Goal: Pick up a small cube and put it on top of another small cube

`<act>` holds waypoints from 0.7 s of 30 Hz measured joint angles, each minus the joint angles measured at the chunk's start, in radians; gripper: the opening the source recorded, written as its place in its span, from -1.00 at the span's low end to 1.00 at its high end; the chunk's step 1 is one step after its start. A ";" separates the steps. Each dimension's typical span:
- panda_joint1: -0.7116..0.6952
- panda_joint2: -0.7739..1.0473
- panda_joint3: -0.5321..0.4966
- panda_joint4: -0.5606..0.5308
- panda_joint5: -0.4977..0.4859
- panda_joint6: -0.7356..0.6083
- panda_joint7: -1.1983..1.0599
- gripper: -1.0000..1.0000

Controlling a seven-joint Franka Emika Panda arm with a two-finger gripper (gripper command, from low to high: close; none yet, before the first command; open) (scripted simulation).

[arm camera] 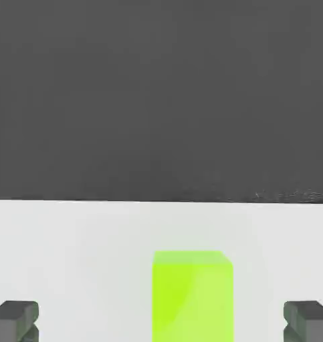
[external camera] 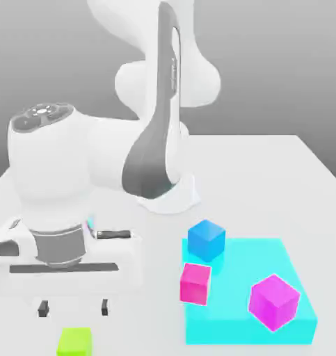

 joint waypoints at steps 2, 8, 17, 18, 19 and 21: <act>-0.021 0.073 0.024 0.015 0.027 0.051 -0.023 0.00; -0.045 0.137 0.053 0.029 0.052 0.098 -0.042 -1.00; 0.006 -0.056 0.012 -0.037 -0.028 -0.029 -0.017 -1.00; 0.015 -0.090 0.021 -0.059 -0.036 -0.042 -0.034 -1.00; 0.023 -0.125 0.031 -0.082 -0.043 -0.055 -0.054 -1.00; 0.040 -0.193 0.052 -0.129 -0.056 -0.078 -0.095 -1.00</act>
